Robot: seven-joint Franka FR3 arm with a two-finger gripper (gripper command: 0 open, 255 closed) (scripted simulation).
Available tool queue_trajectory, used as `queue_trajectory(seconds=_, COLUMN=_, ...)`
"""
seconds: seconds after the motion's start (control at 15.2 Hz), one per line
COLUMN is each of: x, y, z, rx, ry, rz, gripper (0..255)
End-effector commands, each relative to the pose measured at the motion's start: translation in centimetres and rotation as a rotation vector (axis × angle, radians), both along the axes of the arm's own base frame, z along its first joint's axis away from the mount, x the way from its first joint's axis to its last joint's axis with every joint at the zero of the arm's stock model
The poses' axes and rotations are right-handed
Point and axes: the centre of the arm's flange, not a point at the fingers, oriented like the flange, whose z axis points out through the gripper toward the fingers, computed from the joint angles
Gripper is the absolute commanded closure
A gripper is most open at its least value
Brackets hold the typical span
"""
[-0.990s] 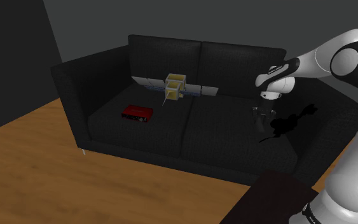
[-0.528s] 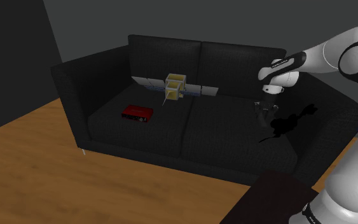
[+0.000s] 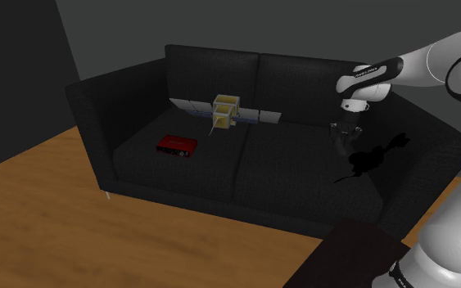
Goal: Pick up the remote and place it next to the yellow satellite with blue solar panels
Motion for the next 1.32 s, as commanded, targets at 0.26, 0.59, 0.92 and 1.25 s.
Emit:
queue_trajectory(seconds=0.26, x=-0.1, y=-0.1, z=3.2, rx=0.0, ry=0.0, rz=0.0, gripper=255)
queue_trajectory(seconds=0.59, x=-0.1, y=-0.1, z=5.9, rx=0.0, ry=0.0, rz=0.0, gripper=255)
queue_trajectory(seconds=0.92, x=-0.1, y=-0.1, z=8.5, rx=0.0, ry=0.0, rz=0.0, gripper=255)
queue_trajectory(seconds=1.25, x=-0.1, y=-0.1, z=11.1, rx=0.0, ry=0.0, rz=0.0, gripper=255)
